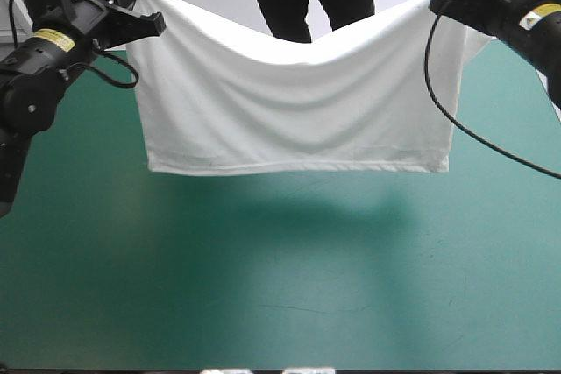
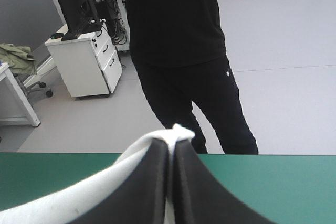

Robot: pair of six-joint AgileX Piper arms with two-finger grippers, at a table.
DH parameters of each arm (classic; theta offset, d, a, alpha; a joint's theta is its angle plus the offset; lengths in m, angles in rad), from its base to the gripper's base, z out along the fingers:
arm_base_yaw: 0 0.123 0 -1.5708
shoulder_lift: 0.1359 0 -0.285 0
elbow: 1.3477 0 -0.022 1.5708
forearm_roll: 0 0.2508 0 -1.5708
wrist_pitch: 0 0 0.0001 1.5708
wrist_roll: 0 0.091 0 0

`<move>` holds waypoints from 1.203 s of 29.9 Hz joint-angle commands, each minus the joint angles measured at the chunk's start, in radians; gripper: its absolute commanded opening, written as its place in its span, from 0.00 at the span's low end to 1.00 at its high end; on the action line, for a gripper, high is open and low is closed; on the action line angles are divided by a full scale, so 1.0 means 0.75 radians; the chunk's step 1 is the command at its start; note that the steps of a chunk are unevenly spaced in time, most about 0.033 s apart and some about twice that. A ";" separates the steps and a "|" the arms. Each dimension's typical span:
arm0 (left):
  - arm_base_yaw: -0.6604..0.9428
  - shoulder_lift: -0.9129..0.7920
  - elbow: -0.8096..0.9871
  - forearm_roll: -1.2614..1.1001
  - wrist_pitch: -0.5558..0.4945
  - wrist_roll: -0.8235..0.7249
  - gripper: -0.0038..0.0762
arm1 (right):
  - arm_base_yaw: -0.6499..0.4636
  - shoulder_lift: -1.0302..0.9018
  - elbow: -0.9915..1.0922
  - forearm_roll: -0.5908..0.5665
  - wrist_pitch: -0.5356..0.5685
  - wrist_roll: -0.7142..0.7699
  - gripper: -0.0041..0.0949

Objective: Fold the cloth

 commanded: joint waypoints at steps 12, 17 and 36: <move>-0.002 0.436 -0.318 -0.013 -0.125 -0.010 0.04 | -0.010 0.485 -0.433 -0.003 -0.004 -0.111 0.02; 0.001 0.477 -0.318 0.067 0.174 0.018 0.04 | -0.015 0.514 -0.372 -0.053 0.117 -0.125 0.02; -0.002 0.152 0.271 0.132 0.614 0.063 0.04 | -0.067 0.335 0.191 -0.007 0.604 -0.230 0.02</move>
